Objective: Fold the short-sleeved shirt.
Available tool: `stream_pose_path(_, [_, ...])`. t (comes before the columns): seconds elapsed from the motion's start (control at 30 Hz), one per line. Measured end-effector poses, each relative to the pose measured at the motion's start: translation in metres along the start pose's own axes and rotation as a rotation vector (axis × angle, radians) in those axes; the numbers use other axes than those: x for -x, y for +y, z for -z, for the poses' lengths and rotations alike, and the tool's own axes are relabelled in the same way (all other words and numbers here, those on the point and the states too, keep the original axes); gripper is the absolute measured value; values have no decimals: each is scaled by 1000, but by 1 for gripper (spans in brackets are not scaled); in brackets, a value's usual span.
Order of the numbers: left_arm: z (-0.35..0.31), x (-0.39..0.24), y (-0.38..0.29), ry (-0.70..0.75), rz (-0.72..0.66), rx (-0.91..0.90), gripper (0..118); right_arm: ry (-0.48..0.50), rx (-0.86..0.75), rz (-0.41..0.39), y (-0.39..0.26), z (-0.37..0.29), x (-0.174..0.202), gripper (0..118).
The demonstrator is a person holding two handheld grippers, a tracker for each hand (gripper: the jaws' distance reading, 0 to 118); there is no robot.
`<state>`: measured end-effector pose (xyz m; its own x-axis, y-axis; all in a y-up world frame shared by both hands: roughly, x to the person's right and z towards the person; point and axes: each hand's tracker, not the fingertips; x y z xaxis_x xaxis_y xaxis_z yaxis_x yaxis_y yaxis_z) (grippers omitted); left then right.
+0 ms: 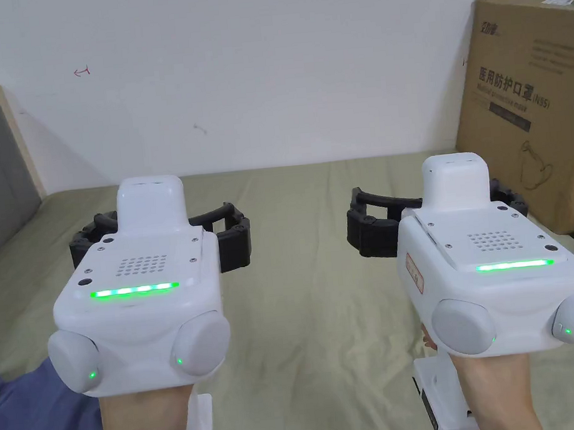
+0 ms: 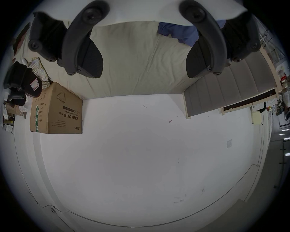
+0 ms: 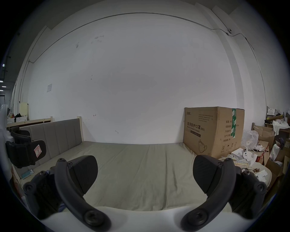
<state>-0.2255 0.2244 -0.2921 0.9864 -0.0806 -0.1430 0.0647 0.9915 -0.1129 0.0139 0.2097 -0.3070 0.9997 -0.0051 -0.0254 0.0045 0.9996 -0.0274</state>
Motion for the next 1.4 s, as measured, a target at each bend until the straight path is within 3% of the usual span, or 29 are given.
stream_pose_path(1.4, [3, 1, -4, 11, 0, 18, 109, 0, 11, -6, 0, 0, -2, 118])
